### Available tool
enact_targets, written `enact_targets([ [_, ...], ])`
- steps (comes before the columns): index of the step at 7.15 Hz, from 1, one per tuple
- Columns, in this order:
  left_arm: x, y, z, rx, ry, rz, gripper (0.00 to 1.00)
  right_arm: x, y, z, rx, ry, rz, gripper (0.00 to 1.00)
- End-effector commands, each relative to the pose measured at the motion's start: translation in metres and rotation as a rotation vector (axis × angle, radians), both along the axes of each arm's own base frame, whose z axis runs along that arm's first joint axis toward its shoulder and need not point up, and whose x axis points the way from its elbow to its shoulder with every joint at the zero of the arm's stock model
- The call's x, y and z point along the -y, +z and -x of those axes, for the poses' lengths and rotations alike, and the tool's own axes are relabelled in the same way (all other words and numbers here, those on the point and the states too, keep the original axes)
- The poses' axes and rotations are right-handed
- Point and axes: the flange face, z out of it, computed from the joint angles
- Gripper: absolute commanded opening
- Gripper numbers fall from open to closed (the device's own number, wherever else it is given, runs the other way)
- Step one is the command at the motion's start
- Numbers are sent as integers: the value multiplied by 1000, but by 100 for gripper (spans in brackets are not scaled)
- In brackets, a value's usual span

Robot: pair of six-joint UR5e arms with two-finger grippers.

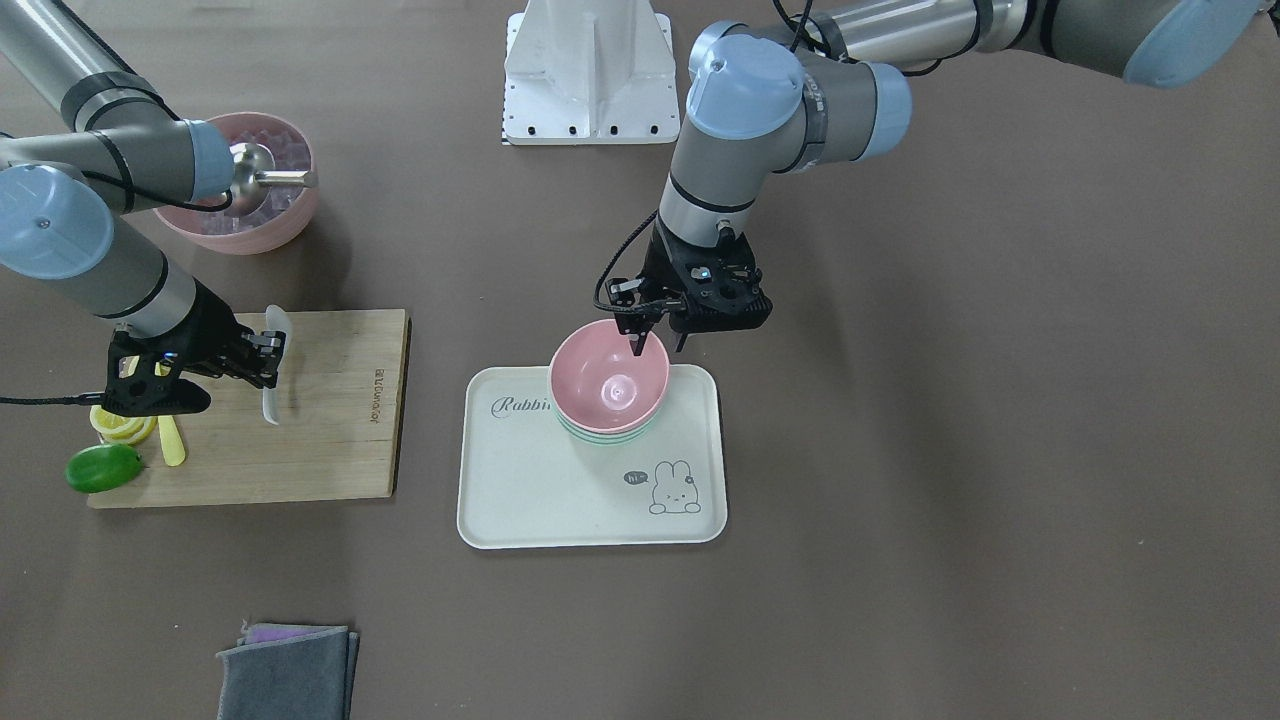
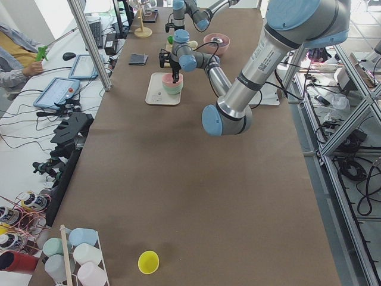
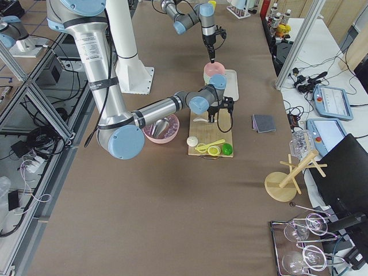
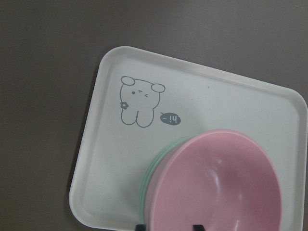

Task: Stack pink bowl on green and place spoon
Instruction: 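Release the pink bowl with the left gripper while the right grasps the spoon, then carry the white spoon into the pink bowl while the left arm withdraws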

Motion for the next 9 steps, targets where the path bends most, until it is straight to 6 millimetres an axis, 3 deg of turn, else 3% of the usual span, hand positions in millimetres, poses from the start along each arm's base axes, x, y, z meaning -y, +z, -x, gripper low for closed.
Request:
enact_targets([
  [1,-3,60,87,43,115,-137,98,33,-162,34,96,145,115,0],
  [2,-10,101,137,63,177,-167,98,22,-245,64,169,216,211,0],
  [3,-12,143,178,91,226,-185,98,6,-285,98,191,274,257,0],
  [4,-7,165,201,120,245,-209,98,0,-290,127,174,317,269,0],
  [6,-7,174,201,131,247,-198,98,26,-313,162,167,383,291,0],
  [8,-8,170,202,124,235,-191,98,47,-295,181,178,411,265,0],
  [9,-8,169,202,121,229,-185,98,48,-289,181,169,413,267,0],
])
